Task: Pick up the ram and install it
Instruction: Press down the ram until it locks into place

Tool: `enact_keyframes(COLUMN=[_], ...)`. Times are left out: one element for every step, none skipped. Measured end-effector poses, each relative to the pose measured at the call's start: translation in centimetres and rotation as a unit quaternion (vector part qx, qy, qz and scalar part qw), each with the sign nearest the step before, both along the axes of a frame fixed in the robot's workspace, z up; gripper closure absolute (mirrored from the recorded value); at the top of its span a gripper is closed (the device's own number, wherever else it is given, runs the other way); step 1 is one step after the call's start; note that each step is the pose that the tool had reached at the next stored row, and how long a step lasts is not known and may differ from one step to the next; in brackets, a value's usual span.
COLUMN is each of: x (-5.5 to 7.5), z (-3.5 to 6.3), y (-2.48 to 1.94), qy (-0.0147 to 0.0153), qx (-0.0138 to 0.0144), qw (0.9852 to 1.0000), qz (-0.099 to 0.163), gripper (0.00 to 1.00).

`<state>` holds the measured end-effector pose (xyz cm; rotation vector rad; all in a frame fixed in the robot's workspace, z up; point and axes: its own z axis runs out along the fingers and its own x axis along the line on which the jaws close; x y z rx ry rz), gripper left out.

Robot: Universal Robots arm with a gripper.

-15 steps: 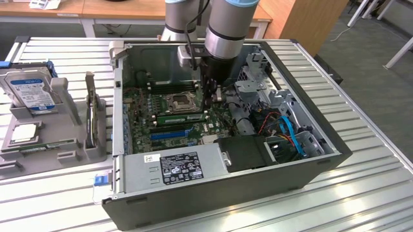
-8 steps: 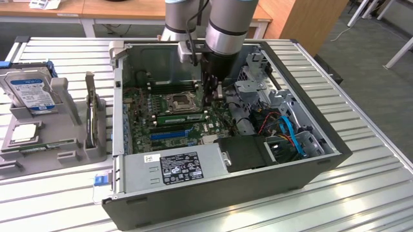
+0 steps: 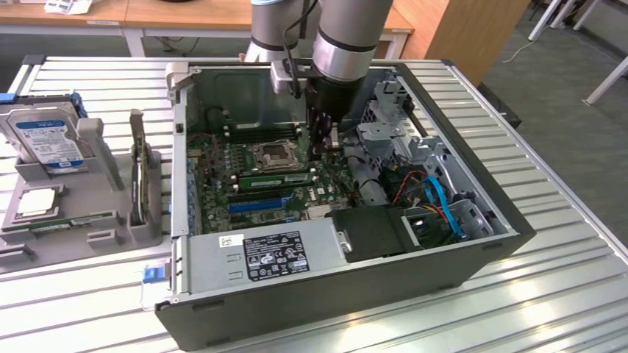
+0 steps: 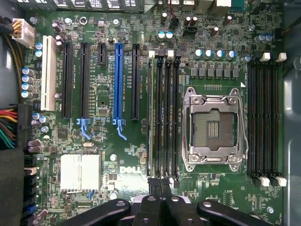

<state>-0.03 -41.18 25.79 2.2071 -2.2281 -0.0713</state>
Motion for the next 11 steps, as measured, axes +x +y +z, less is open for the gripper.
enact_keyframes(x=[0.0,0.0,0.0,0.0,-0.1,-0.3,-0.4,-0.7,-0.9,-1.2,-1.5], z=[0.00,0.00,0.00,0.00,0.00,0.00,0.00,0.01,0.01,0.00,-0.01], y=[0.00,0.00,0.00,0.00,0.00,0.00,0.00,0.00,0.00,0.00,0.00], qy=[0.0000,0.0000,0.0000,0.0000,0.0000,0.0000,0.0000,0.0000,0.0000,0.0000,0.0000], qx=[0.0000,0.0000,0.0000,0.0000,0.0000,0.0000,0.0000,-0.0001,-0.0001,0.0000,0.0000], qw=[1.0000,1.0000,1.0000,1.0000,1.0000,1.0000,1.0000,1.0000,1.0000,1.0000,1.0000], qz=[0.000,0.000,0.000,0.000,0.000,0.000,0.000,0.000,0.000,0.000,0.000], gripper=[0.90,0.90,0.90,0.90,0.90,0.90,0.90,0.90,0.90,0.90,0.90])
